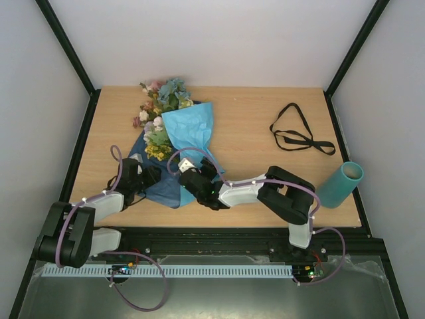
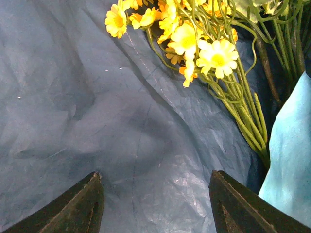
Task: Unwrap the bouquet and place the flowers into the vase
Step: Unfold the wrapping paper at the center of the board.
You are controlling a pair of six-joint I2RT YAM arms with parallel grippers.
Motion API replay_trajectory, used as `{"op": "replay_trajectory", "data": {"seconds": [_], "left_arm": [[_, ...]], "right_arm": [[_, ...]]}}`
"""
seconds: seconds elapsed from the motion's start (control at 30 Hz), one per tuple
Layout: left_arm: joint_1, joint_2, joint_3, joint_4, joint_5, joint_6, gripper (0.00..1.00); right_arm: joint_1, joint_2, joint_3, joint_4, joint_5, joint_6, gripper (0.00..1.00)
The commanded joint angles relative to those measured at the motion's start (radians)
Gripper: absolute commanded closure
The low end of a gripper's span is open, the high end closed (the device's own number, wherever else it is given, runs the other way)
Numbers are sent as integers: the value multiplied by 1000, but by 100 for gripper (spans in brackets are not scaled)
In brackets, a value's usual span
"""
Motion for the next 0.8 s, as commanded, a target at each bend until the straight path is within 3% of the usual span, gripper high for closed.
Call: {"op": "replay_trajectory", "data": {"seconds": [0.0, 0.1, 0.33, 0.5, 0.6, 0.77], "left_arm": [[-3, -11, 13, -4, -8, -1, 39], [-3, -4, 16, -5, -7, -1, 39], [-3, 33, 21, 1, -5, -5, 39], [-5, 52, 29, -6, -13, -11, 40], [-5, 52, 31, -11, -15, -10, 40], [-5, 50, 35, -22, -24, -14, 40]], "right_arm": [[6, -15, -37, 168, 134, -31, 31], [6, -34, -60, 199, 159, -36, 43], [-8, -81, -88, 224, 221, -25, 84], [-47, -149, -128, 238, 189, 31, 89], [-86, -174, -140, 218, 159, 80, 98], [-154, -223, -170, 205, 141, 176, 99]]}}
